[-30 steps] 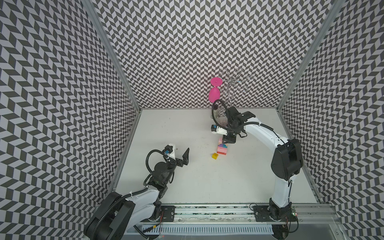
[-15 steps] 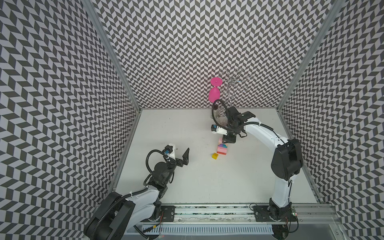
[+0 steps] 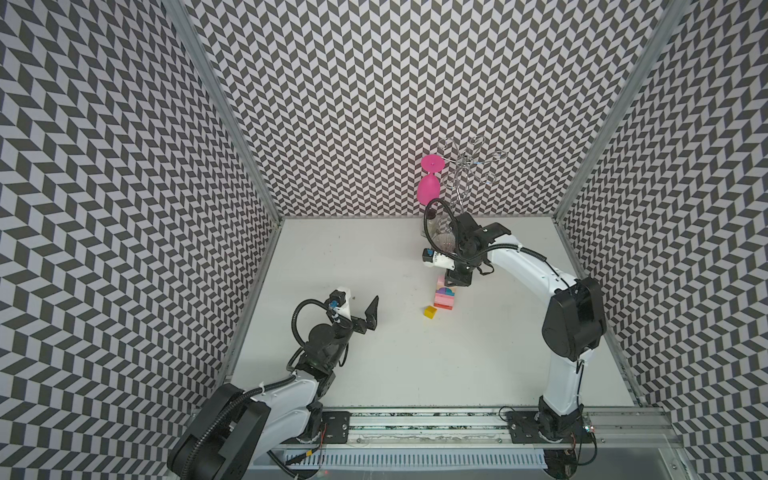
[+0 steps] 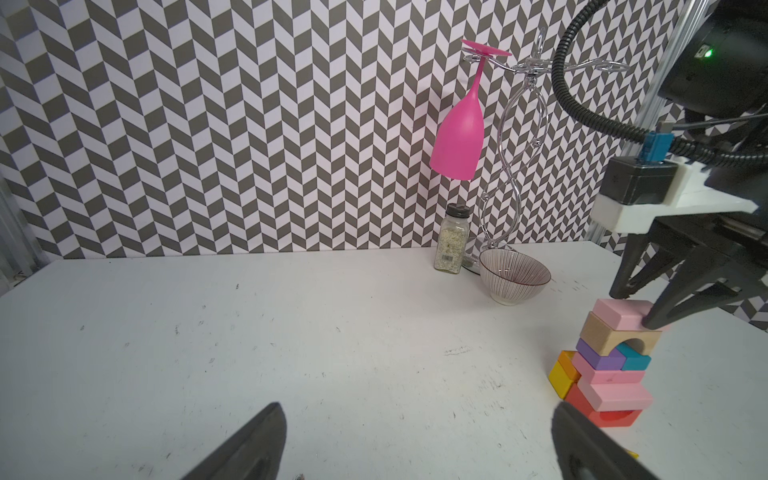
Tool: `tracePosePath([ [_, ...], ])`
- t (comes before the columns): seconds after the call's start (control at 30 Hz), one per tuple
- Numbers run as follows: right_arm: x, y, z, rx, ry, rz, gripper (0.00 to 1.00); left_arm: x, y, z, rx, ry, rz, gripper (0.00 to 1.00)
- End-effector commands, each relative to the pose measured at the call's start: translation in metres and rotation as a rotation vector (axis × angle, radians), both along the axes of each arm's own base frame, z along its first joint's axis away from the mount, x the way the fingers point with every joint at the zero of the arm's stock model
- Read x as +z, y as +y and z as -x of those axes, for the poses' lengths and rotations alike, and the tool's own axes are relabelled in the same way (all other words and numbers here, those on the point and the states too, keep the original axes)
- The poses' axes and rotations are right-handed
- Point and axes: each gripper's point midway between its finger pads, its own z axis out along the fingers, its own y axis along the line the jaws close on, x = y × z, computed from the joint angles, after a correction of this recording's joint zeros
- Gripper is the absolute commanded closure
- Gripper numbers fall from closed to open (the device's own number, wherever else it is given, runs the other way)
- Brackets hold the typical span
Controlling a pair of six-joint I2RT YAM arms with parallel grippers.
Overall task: Build the wood block tower
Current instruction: 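Open the right gripper and release the pink block on top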
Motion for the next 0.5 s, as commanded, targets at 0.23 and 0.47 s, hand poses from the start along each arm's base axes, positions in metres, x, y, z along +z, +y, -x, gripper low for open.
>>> tracePosePath([
  [0.23,0.058,0.023,-0.004,0.096,-0.118,-0.148,0.6,0.004,-0.002,0.002,-0.009,-0.024,0.004,0.0],
  [0.47,0.122,0.038,0.018,0.173,-0.267,-0.295,0.02,0.006,-0.003,0.004,-0.019,-0.034,0.007,0.0],
])
